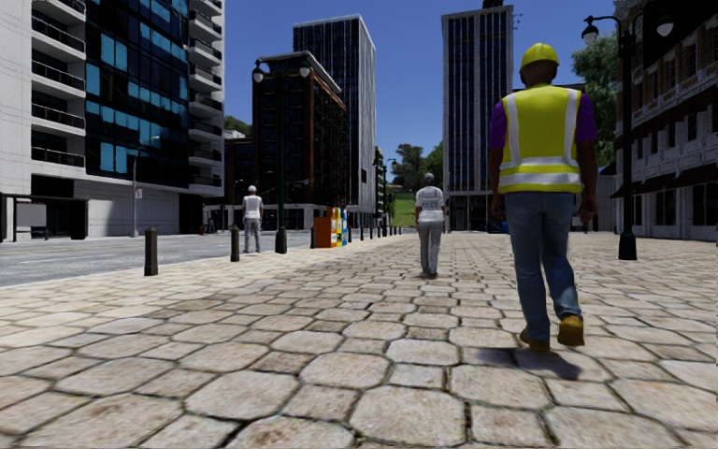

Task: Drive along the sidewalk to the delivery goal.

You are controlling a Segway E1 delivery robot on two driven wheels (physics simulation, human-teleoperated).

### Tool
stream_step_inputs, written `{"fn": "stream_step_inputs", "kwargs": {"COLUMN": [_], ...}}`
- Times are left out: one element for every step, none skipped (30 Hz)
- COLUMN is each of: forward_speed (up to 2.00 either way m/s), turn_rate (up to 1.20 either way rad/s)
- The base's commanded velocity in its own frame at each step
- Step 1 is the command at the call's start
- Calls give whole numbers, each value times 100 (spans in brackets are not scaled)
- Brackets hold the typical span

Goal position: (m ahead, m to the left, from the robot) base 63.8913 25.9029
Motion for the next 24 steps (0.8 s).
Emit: {"fn": "stream_step_inputs", "kwargs": {"forward_speed": [108,108,108,108,108,108,108,108,108,108,108,108,108,108,108,108,108,108,108,108,108,108,108,108], "turn_rate": [3,3,3,0,0,0,0,0,0,0,0,0,5,5,10,14,15,15,15,15,15,15,15,15]}}
